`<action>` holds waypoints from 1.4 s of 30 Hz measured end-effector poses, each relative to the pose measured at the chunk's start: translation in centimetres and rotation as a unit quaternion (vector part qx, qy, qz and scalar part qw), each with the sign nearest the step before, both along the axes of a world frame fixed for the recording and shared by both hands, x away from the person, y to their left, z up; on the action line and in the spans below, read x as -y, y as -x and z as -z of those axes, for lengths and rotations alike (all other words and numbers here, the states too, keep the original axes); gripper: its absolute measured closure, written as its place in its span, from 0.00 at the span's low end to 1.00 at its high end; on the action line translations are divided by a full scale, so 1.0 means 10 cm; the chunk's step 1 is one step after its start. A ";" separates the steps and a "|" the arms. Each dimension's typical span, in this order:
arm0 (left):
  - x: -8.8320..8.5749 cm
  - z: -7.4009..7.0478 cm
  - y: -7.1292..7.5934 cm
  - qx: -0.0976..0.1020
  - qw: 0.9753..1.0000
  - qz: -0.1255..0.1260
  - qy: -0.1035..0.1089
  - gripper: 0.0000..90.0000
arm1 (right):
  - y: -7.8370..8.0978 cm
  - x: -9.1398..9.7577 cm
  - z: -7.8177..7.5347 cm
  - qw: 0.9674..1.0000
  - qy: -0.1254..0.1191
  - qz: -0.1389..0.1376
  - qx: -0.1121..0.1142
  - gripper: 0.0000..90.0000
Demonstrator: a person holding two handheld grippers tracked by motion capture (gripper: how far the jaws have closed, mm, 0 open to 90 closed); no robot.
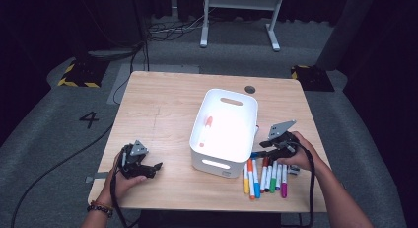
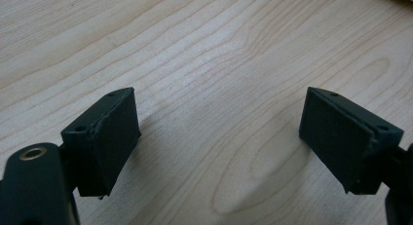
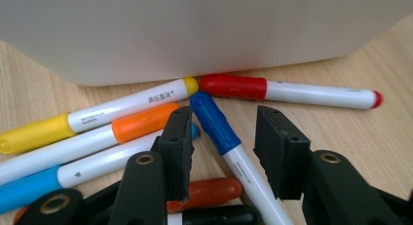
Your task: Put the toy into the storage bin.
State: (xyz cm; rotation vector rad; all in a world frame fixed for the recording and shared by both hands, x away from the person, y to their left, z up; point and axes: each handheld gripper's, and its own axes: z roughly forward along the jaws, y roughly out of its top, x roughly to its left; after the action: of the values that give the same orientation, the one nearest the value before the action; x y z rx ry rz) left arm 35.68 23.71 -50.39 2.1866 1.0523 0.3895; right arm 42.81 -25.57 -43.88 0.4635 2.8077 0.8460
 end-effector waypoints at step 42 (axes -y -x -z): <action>0.00 0.00 0.00 -0.001 1.000 0.001 0.001 0.16 | -0.31 -0.02 0.31 0.999 0.036 -0.004 -0.019 0.82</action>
State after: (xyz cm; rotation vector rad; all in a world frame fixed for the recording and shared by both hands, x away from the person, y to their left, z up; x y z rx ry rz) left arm 35.69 23.73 -50.40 2.1871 1.0513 0.3860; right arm 45.93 -25.41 -46.97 0.4617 2.8646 0.7438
